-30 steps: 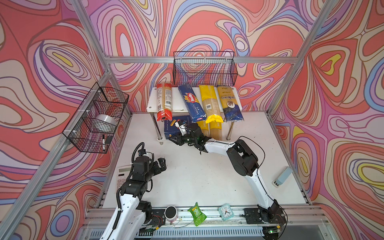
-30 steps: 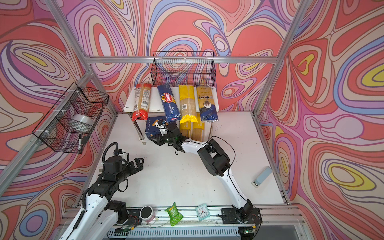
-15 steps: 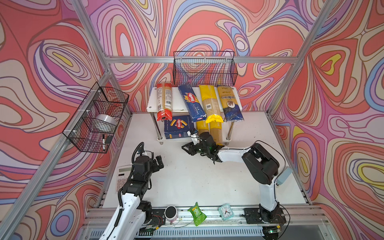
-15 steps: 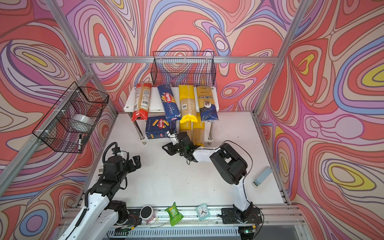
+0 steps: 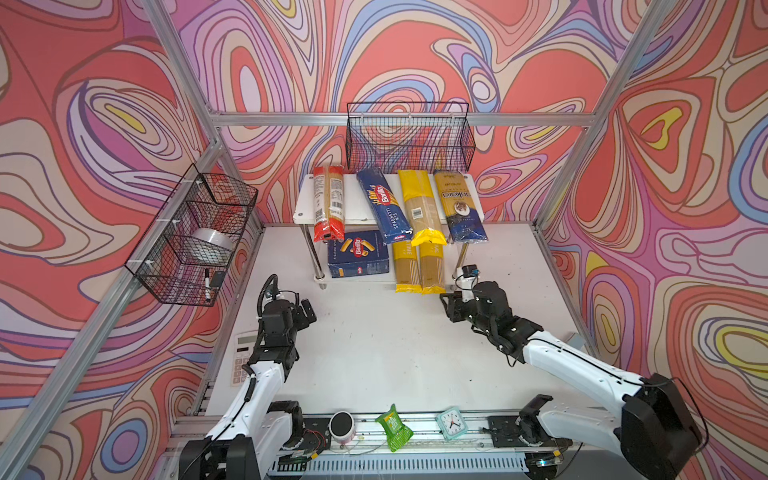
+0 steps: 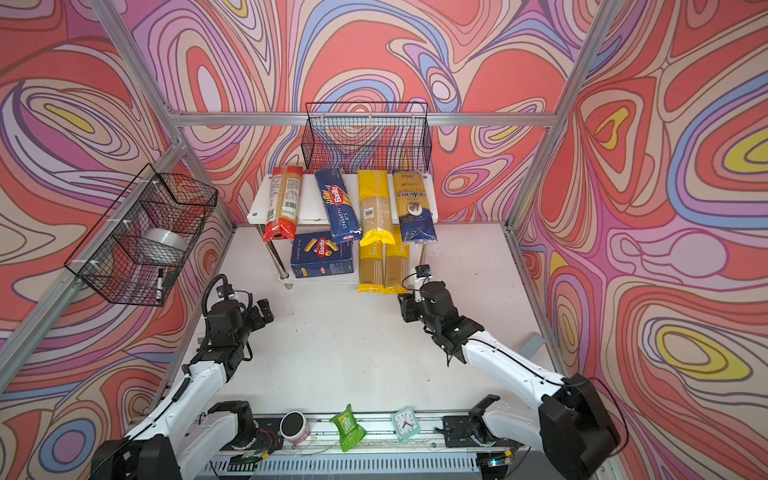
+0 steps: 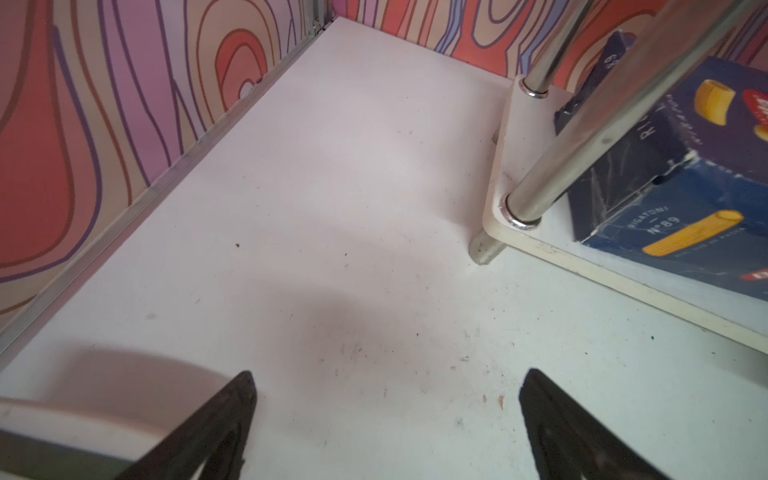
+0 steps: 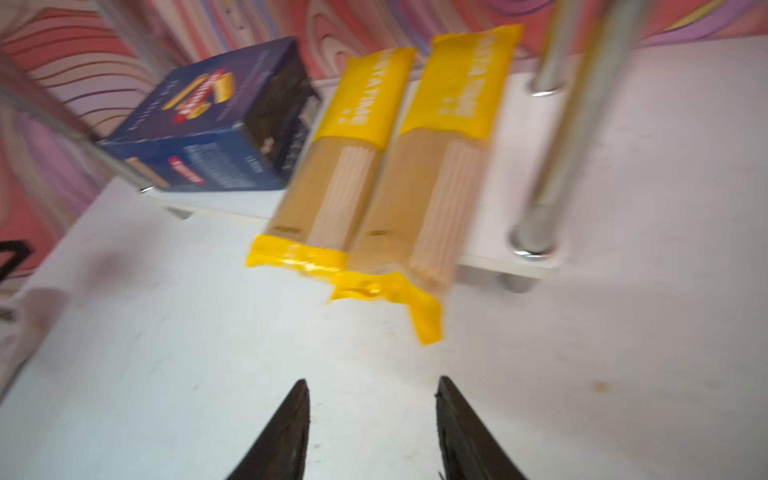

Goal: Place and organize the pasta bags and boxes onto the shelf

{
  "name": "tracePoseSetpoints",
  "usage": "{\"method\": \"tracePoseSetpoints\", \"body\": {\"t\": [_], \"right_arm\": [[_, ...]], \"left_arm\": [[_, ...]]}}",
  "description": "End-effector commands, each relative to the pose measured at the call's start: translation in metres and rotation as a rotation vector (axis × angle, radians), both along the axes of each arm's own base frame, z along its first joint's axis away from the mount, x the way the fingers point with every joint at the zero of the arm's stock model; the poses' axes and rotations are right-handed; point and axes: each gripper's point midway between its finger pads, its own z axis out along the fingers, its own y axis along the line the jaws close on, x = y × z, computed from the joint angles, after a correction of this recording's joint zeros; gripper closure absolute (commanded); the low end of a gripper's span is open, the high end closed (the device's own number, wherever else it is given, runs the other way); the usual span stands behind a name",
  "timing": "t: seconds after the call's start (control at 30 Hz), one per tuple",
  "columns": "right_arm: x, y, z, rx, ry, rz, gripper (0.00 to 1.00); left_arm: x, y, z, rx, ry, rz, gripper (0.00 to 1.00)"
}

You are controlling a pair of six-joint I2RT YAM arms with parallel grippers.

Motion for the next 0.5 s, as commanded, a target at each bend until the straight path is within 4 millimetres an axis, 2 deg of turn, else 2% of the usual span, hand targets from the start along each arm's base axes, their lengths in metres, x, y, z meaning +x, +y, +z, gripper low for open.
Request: {"method": "tracePoseSetpoints", "body": {"t": [0.0,0.07,0.13,0.2,0.27,0.37,0.47], "right_arm": [[0.005,-0.085,-0.013,-0.127,0.017,-0.241,0.43],[0.016,-0.12,-0.009,-0.08,-0.001,-0.334,0.37],[0.025,-0.146,-0.013,-0.093,-0.033,-0.422,0.3],[0.035,-0.165,-0.023,-0.17,-0.065,-0.502,0.16],[0.044,-0.174,-0.037,-0.204,-0.086,-0.537,0.02],[0.062,-0.176,-0.049,-0.241,-0.177,-0.52,0.02],[0.071,-0.179,-0.043,-0.23,-0.268,-0.541,0.02]], "left_arm": [[0.017,0.004,0.011,0.099,-0.086,-0.042,0.0],[0.021,0.006,0.009,0.09,-0.117,-0.026,0.0],[0.026,-0.007,0.011,0.113,-0.214,-0.119,0.0],[0.028,-0.007,0.012,0.138,-0.264,-0.122,0.0],[0.032,-0.006,0.011,0.146,-0.263,-0.122,0.0],[0.041,-0.01,0.008,0.135,-0.275,-0.149,0.0],[0.051,-0.02,-0.004,0.124,-0.295,-0.212,0.0]]}}
